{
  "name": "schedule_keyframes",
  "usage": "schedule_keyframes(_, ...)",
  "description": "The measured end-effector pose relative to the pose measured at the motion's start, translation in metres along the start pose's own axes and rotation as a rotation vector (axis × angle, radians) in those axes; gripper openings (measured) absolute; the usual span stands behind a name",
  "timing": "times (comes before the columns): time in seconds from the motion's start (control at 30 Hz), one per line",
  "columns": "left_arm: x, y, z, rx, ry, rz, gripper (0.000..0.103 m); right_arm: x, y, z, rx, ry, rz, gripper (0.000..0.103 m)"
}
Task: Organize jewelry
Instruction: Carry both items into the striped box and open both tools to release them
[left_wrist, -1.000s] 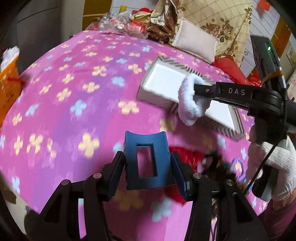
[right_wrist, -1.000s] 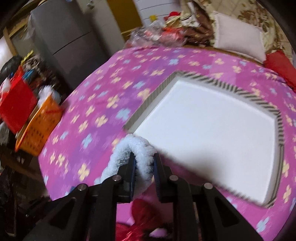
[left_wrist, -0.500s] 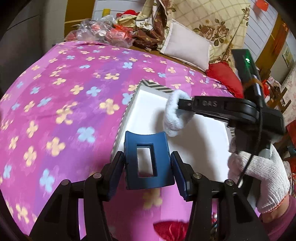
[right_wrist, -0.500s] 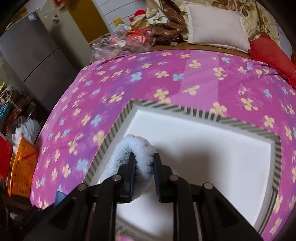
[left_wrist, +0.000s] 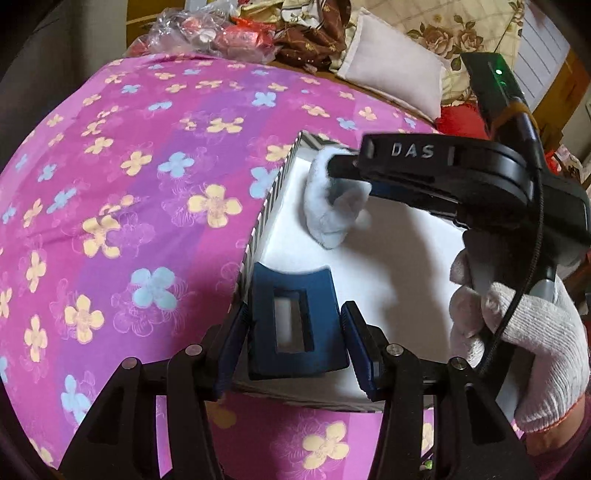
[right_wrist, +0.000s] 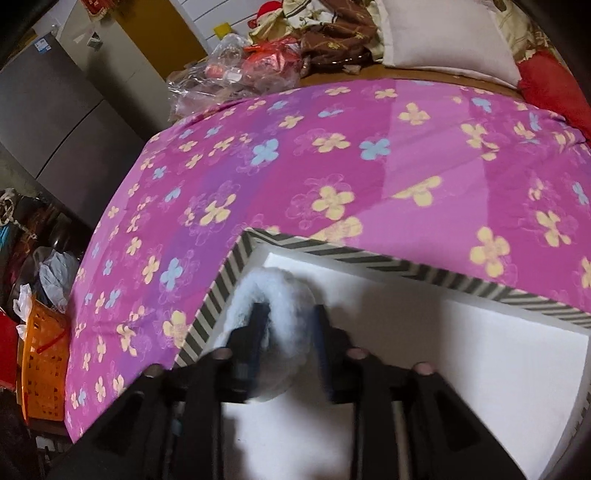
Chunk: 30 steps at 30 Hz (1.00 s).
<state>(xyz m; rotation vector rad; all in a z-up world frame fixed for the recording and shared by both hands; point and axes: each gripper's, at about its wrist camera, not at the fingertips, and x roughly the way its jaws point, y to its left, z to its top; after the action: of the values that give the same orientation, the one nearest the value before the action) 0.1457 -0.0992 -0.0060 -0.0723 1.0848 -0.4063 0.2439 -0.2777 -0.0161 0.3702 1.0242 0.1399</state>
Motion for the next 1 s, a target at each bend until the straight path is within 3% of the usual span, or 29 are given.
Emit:
schedule_keyframes(0.07, -0.001, -0.002, 0.000, 0.015, -0.012, 0.008, 0.059, -0.007, -0.001, 0.000, 0.010, -0.017, 0.021, 0.062)
schedule_keyframes(0.23, -0.011, 0.004, 0.002, -0.022, -0.021, -0.040, 0.064, -0.033, -0.010, -0.005, 0.024, -0.035, 0.022, 0.062)
schedule_keyframes(0.4, -0.035, 0.007, -0.008, -0.045, -0.035, -0.055, 0.064, -0.071, -0.016, -0.029, 0.011, 0.001, 0.003, 0.062)
schedule_keyframes(0.67, -0.069, -0.001, -0.056, -0.030, -0.030, -0.018, 0.064, -0.129, -0.013, -0.079, -0.004, 0.018, 0.006, 0.063)
schedule_keyframes(1.0, -0.096, -0.010, -0.111, -0.026, -0.008, -0.030, 0.064, -0.190, 0.017, -0.137, -0.027, -0.011, 0.080, 0.065)
